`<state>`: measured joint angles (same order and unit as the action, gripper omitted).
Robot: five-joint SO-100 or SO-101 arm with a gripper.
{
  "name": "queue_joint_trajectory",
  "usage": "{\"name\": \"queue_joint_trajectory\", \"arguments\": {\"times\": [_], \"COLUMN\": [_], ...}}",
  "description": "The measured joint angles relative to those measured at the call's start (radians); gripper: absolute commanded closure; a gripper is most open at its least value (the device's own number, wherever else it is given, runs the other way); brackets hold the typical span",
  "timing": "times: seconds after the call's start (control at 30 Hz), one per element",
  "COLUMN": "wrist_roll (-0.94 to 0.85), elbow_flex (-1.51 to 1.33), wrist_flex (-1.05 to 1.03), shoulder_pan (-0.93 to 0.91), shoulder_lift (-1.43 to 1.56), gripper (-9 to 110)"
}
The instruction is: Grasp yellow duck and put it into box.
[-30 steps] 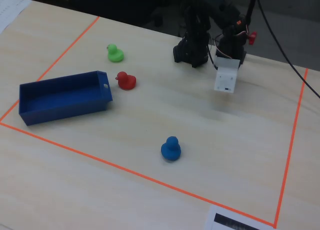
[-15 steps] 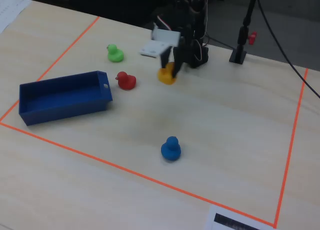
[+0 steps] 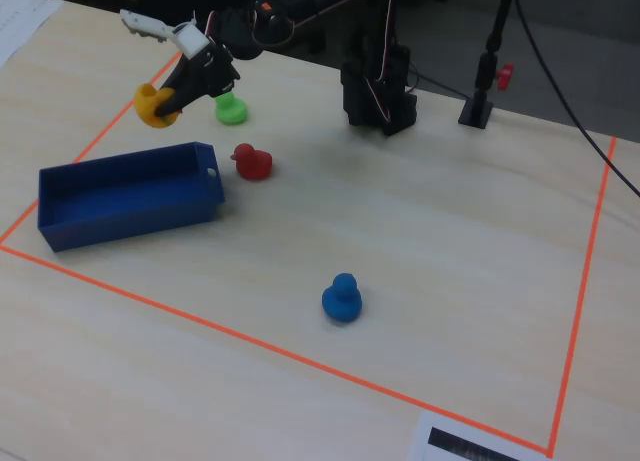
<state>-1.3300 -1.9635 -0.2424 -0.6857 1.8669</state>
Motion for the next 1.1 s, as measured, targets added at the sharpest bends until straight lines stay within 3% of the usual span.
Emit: {"name": "queue_joint_trajectory", "arguments": {"times": [0.23, 0.5, 0.53, 0.67, 0.87, 1.0, 1.1], "wrist_roll": [-0.075, -0.075, -0.071, -0.043, -0.02, -0.006, 0.018], "elbow_flex": [-0.184, -0.198, -0.187, -0.118, -0.031, -0.021, -0.04], "wrist_flex": [0.144, 0.236, 0.236, 0.215, 0.163, 0.152, 0.066], "shoulder_pan": [-0.006, -0.005, -0.005, -0.008, -0.006, -0.021, -0.028], "shoulder_lift": [-0.054, -0.167, -0.181, -0.212, -0.236, -0.236, -0.193], "gripper": [101, 101, 99, 69, 61, 67, 87]}}
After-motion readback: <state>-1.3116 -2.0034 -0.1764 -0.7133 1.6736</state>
